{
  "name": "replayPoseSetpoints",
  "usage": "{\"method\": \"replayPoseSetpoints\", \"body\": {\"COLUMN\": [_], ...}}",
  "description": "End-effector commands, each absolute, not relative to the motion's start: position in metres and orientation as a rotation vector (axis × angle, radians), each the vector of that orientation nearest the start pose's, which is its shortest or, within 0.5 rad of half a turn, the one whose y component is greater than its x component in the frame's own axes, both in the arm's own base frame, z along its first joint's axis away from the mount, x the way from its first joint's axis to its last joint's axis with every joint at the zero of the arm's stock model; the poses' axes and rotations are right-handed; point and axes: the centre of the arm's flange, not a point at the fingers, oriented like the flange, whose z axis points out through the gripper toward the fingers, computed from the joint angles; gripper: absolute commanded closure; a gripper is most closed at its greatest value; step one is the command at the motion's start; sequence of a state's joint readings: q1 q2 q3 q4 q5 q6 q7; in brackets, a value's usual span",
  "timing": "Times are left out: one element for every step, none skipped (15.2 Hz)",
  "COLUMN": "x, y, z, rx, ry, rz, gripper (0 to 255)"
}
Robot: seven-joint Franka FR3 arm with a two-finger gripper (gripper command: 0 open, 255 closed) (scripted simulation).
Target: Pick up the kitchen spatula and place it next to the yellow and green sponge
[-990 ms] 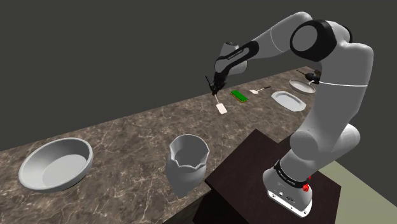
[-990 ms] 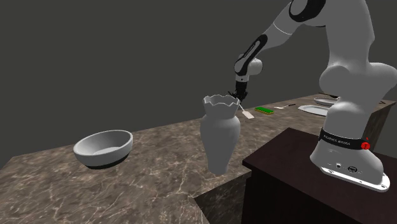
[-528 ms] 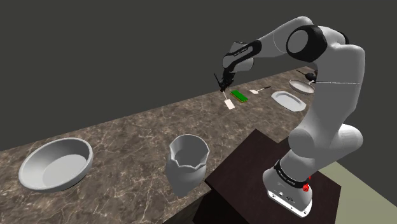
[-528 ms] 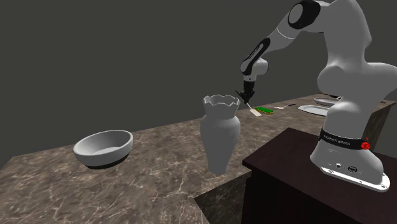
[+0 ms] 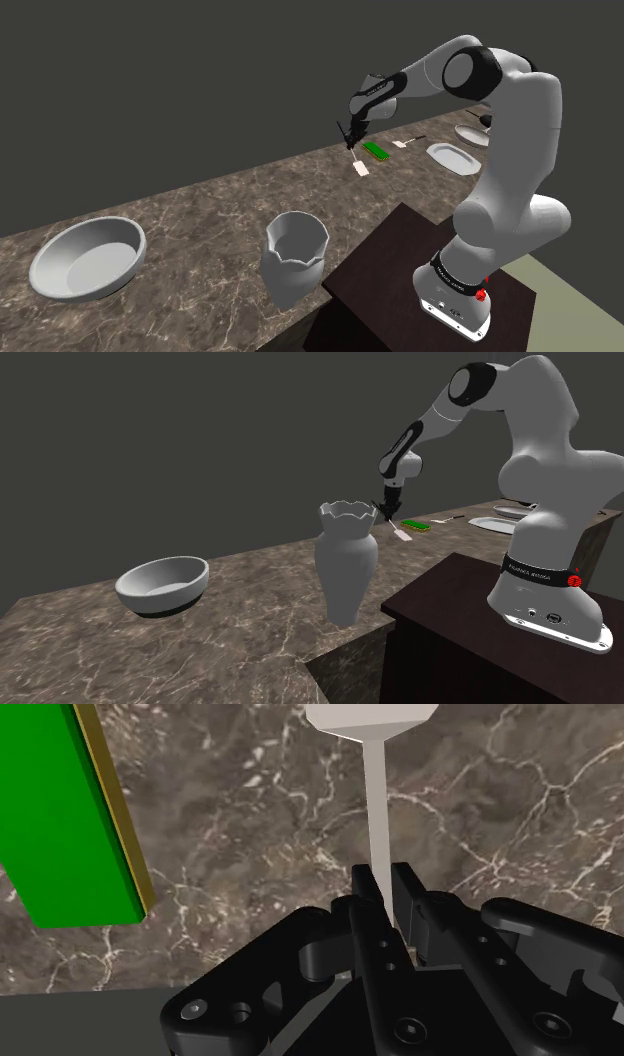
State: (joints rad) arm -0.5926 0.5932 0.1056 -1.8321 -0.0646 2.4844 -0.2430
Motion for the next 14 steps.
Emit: {"method": "replayPoseSetpoints", "body": {"x": [0.577, 0.577, 0.577, 0.577, 0.577, 0.577, 0.577, 0.577, 0.577, 0.577, 0.577, 0.577, 0.577, 0.577], "y": [-0.310, -0.310, -0.310, -0.310, -0.310, -0.310, -0.310, -0.310, -0.310, -0.310, -0.310, -0.310, -0.310, -0.310], "z": [0.202, 0.197, 0.192, 0.187, 0.181, 0.176, 0.171, 0.167, 0.167, 0.167, 0.167, 0.167, 0.167, 0.167], "rx": [-3.129, -3.129, -3.129, -3.129, -3.129, -3.129, -3.129, -3.129, -3.129, -3.129, -3.129, -3.129, -3.129, -3.129], "ry": [0.336, 0.336, 0.336, 0.336, 0.336, 0.336, 0.336, 0.336, 0.336, 0.336, 0.336, 0.336, 0.336, 0.336], "rz": [-0.104, -0.104, -0.104, -0.104, -0.104, -0.104, -0.104, -0.104, -0.104, -0.104, -0.104, -0.104, -0.104, -0.104], "gripper": [255, 255, 255, 255, 255, 255, 255, 255, 255, 255, 255, 255, 255, 255]}}
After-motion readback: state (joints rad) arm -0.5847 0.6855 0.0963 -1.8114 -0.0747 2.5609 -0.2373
